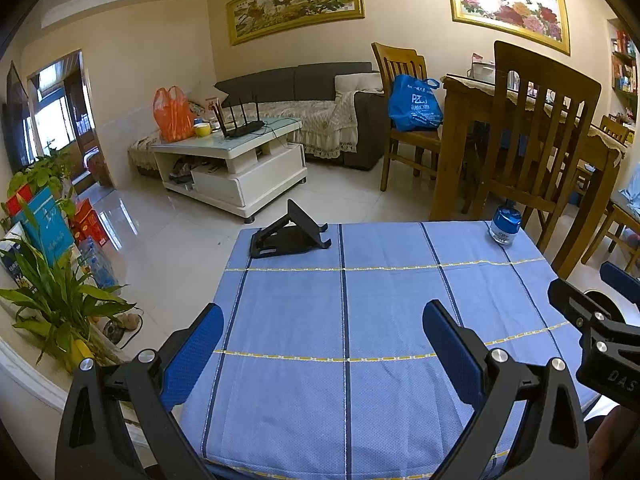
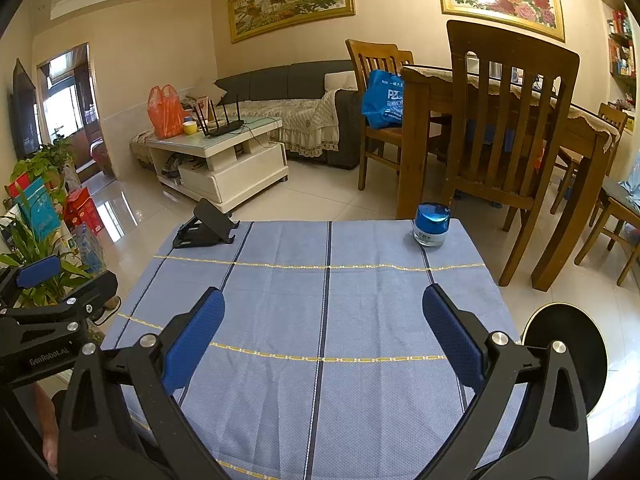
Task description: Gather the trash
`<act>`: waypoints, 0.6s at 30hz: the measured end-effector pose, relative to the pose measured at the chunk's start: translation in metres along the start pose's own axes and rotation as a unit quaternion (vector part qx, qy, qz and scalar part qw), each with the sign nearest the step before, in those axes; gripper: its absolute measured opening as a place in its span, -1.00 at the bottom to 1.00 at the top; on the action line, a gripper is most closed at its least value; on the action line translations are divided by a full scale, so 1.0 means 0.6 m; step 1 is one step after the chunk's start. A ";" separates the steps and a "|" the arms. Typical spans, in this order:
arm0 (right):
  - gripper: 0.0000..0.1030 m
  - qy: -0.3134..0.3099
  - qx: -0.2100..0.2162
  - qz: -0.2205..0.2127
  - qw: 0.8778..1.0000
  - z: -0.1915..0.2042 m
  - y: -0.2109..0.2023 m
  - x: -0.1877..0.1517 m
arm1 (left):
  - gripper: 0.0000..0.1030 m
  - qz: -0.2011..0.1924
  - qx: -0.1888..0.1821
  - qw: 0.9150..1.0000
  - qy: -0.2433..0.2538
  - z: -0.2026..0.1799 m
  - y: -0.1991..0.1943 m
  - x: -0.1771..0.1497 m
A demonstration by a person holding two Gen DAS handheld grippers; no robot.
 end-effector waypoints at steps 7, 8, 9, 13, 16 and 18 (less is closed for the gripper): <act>0.89 0.002 0.001 0.002 1.000 0.000 -0.002 -0.002 | 0.87 0.017 -0.023 1.000 -0.001 0.004 0.012 -0.004; 0.89 0.002 0.001 0.002 1.000 0.000 -0.002 -0.002 | 0.87 0.017 -0.025 1.000 -0.004 0.004 0.012 -0.004; 0.89 0.002 0.000 0.002 1.000 0.000 -0.002 -0.001 | 0.87 0.016 -0.025 1.000 -0.007 0.007 0.011 -0.004; 0.89 0.002 0.002 0.003 1.000 0.001 -0.002 -0.001 | 0.87 0.008 -0.009 1.000 -0.004 0.009 0.007 -0.002; 0.89 -0.001 0.004 0.007 1.000 0.006 -0.002 -0.004 | 0.87 0.009 -0.018 1.000 -0.005 0.010 0.007 -0.002; 0.89 -0.002 0.005 0.008 1.000 0.006 -0.002 -0.002 | 0.87 0.013 -0.026 1.000 -0.007 0.009 0.009 -0.002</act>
Point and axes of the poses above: each gripper's, at about its wrist camera, not at the fingertips, and y roughly the way its jaws point, z to its left, x to its top, the point moved 2 cm from there along y, roughly the way its jaws point, and after that the axes turned 1 degree about z, right-handed, at the moved point
